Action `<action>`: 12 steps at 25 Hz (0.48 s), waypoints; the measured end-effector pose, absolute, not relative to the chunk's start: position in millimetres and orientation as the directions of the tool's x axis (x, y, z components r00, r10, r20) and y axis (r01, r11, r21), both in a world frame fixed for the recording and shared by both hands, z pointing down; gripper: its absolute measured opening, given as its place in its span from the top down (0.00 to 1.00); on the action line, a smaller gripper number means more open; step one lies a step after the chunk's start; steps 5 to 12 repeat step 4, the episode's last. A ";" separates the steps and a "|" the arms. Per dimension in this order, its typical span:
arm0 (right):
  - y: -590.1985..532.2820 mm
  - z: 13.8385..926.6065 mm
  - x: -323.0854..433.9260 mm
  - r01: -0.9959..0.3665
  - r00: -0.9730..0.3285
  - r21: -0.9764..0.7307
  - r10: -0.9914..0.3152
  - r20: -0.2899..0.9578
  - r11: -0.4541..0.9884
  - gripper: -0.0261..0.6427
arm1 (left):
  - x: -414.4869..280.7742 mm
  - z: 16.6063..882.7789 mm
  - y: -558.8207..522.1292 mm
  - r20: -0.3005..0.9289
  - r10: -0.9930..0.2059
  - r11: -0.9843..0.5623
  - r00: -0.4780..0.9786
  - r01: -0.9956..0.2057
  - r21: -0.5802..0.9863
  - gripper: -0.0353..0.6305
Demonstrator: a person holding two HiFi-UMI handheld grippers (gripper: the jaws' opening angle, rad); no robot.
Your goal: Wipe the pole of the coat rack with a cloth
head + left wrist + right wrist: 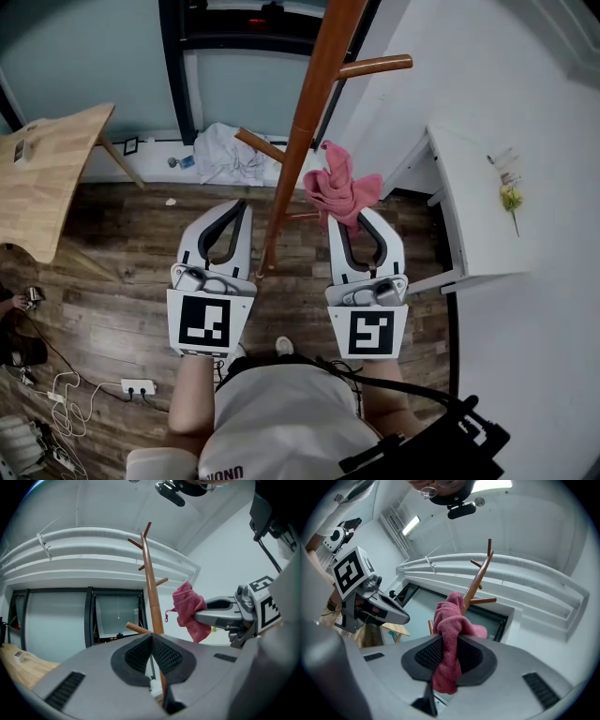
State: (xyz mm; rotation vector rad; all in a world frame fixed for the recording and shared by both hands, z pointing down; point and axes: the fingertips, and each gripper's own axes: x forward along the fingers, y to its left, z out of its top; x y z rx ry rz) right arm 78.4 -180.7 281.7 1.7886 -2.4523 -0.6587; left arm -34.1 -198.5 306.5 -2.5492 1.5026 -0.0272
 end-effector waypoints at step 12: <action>-180.9 283.8 78.7 -0.892 -0.343 0.376 -0.917 -0.205 0.250 0.84 | -34.0 309.3 -198.3 -0.060 -0.868 -0.475 0.492 -0.861 -0.182 0.93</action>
